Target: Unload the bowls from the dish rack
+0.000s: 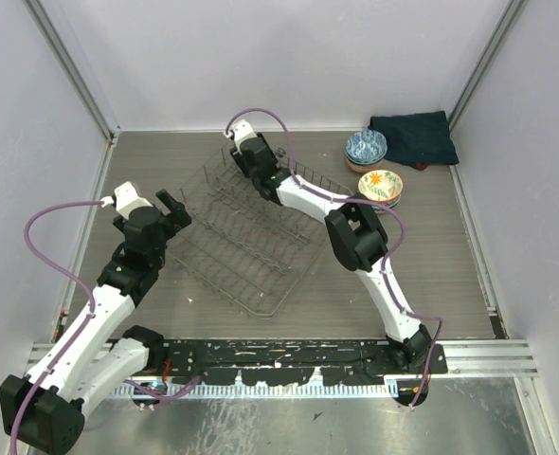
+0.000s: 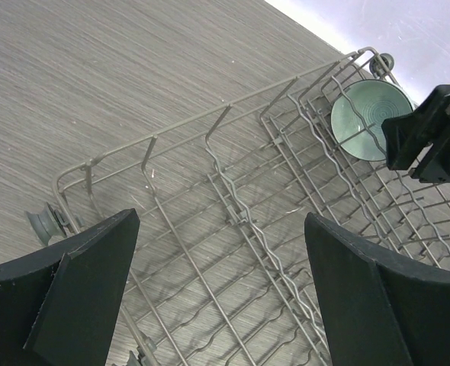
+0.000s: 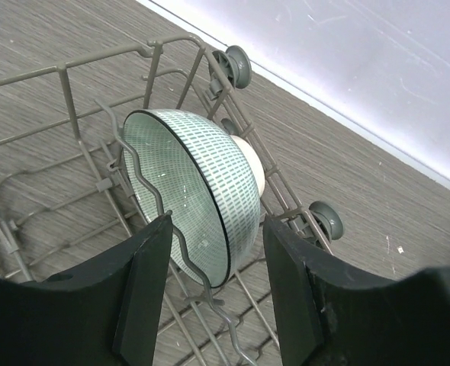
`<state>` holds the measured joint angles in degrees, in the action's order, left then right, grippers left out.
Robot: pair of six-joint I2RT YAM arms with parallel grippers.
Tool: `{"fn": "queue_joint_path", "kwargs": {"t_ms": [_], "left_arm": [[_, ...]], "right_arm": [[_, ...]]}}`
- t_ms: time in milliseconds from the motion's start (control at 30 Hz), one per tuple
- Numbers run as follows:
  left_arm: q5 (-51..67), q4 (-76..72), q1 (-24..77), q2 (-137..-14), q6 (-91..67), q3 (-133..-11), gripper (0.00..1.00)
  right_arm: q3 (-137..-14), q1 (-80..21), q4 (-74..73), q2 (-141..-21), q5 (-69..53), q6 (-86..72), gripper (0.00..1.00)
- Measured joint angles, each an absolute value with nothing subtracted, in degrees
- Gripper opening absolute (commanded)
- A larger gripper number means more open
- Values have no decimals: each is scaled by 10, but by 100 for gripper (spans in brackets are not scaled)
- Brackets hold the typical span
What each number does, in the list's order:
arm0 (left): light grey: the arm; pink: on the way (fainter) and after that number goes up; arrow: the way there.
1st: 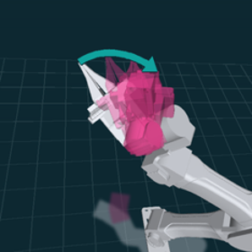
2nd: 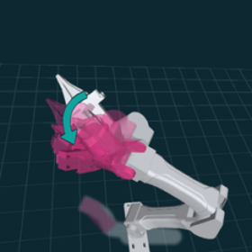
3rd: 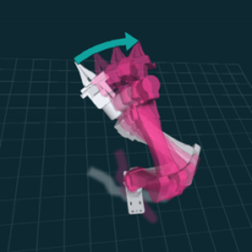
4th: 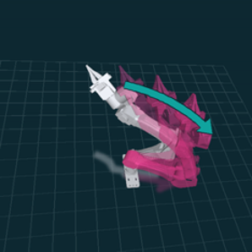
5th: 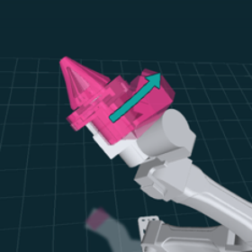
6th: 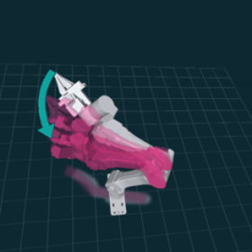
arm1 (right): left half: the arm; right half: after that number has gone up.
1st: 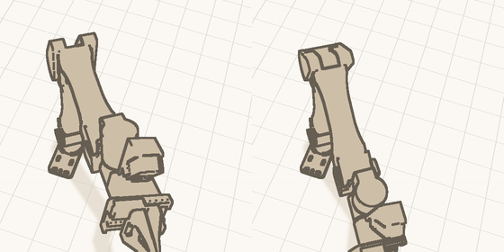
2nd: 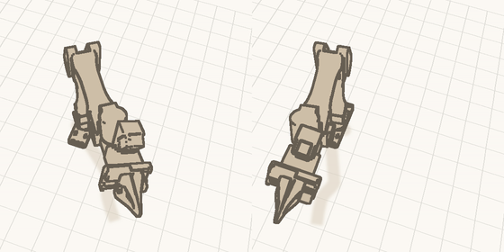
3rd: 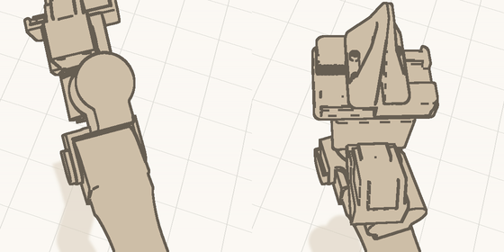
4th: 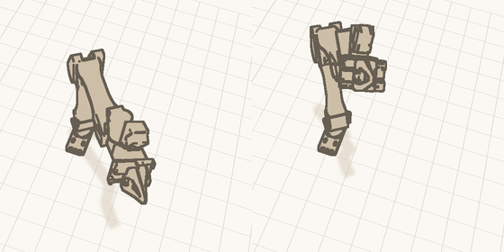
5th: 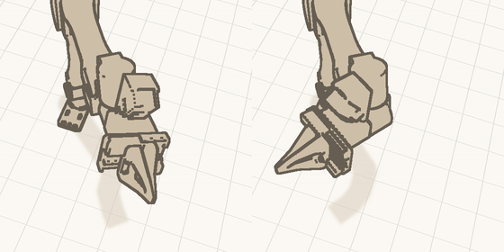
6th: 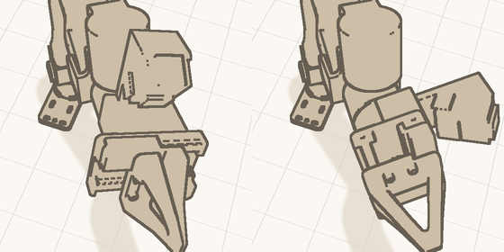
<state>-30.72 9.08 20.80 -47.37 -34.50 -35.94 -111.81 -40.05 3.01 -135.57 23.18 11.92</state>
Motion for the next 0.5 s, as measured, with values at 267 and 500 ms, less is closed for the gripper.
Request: {"fn": "queue_joint_path", "kwargs": {"t_ms": [267, 500], "left_arm": [[-307, 90, 208, -474, -343, -359, 98], [-307, 90, 208, -474, -342, -359, 98]], "right_arm": [[-1139, -417, 69, -1395, 316, 174, 54], [-1142, -421, 105, -1410, 361, 202, 41]]}}
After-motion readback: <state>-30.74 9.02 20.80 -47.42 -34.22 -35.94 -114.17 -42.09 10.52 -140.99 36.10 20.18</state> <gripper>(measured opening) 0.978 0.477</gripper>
